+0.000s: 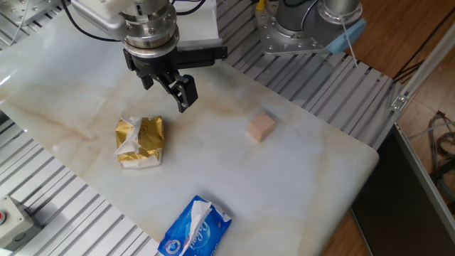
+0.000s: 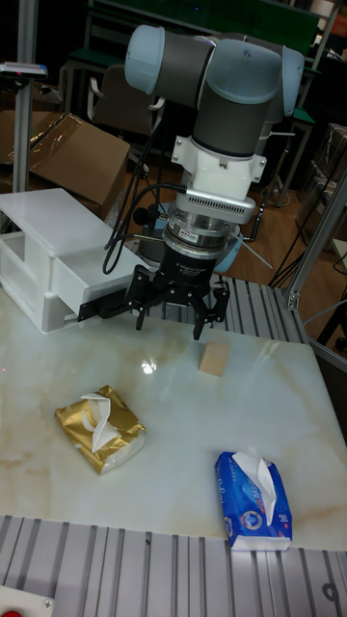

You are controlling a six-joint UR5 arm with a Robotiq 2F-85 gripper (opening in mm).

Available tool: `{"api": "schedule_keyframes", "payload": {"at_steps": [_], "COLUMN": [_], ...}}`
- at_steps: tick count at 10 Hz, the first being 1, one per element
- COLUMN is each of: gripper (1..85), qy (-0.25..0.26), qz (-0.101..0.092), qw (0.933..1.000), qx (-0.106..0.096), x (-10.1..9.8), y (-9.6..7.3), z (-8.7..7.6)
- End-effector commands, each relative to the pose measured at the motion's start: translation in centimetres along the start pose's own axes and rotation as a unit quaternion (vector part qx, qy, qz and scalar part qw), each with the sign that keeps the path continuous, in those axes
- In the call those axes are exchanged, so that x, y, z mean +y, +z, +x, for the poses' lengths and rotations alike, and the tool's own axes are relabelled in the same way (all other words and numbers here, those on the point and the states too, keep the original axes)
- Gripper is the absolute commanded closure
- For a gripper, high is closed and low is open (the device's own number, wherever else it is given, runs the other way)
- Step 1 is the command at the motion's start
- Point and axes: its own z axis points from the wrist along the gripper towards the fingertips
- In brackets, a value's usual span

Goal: Put things in the drawer

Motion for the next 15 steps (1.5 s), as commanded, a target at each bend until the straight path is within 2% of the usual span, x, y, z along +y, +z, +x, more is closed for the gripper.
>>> {"api": "schedule_keyframes", "payload": {"at_steps": [1,6,7,8,9,11,13,14,15], "gripper": [84.7,84.7,84.7,84.7,84.7,84.7,84.7,84.7,84.7], "qy": [0.018,0.020,0.023,0.034,0.035,0.058,0.084,0.093,0.085], "qz": [-0.013,-0.011,-0.016,-0.030,-0.044,-0.094,-0.079,-0.080,-0.071], "qw": [0.9949,0.9950,0.9950,0.9954,0.9966,0.9920,0.9910,0.9896,0.9901], "qx": [-0.099,-0.097,-0.096,-0.084,-0.061,-0.062,-0.067,-0.074,-0.087], "x": [0.9,1.0,1.2,2.1,2.9,6.1,7.6,8.9,9.2], "y": [-0.5,-0.5,-0.4,-0.1,0.5,1.9,2.4,2.6,3.3], "z": [-5.1,-5.1,-5.1,-4.4,-3.0,-2.0,-1.3,-0.9,-0.2]}}
